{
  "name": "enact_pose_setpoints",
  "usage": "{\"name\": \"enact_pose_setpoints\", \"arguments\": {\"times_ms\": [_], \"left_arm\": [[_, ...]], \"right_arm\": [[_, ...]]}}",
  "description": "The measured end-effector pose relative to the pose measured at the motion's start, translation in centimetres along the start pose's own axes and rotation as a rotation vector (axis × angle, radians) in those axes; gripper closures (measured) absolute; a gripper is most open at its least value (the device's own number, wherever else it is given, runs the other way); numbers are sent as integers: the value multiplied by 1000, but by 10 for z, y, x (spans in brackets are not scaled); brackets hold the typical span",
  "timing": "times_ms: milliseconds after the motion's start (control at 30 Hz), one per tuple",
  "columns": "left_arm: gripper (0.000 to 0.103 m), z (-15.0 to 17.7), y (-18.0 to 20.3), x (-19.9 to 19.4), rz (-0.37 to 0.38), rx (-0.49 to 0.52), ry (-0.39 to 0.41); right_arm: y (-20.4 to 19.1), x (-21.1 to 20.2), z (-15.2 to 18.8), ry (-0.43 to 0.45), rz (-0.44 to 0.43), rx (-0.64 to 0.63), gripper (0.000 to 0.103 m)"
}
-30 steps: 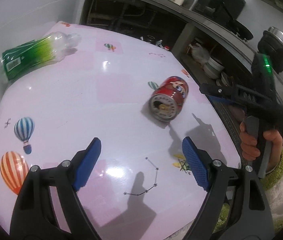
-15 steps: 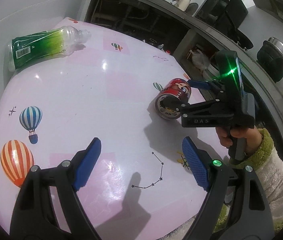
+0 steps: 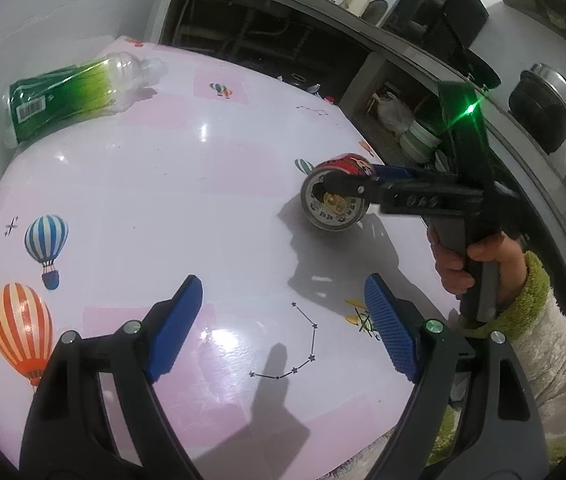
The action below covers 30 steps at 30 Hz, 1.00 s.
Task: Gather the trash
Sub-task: 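Grasp the red cartoon-printed can with the right tool, then close the left tool on the red can held by the right tool, then open the right tool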
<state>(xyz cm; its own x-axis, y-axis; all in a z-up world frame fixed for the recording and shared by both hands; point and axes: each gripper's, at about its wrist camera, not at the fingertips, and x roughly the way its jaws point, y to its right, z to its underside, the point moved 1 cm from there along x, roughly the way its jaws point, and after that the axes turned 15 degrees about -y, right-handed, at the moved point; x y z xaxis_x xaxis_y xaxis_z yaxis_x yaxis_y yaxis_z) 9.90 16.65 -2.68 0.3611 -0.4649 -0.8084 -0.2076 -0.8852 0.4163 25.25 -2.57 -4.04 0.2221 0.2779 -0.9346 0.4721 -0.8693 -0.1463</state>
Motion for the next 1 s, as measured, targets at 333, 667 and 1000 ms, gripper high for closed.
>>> {"name": "enact_pose_setpoints", "arguments": {"times_ms": [333, 667, 1000], "left_arm": [[24, -10, 40, 16, -33, 146, 3], [24, -22, 68, 36, -12, 222, 6], [24, -44, 94, 53, -28, 290, 34]], "right_arm": [[32, 15, 28, -136, -602, 306, 13], [65, 7, 56, -163, -656, 455, 12], [96, -2, 81, -117, -679, 542, 12]]}}
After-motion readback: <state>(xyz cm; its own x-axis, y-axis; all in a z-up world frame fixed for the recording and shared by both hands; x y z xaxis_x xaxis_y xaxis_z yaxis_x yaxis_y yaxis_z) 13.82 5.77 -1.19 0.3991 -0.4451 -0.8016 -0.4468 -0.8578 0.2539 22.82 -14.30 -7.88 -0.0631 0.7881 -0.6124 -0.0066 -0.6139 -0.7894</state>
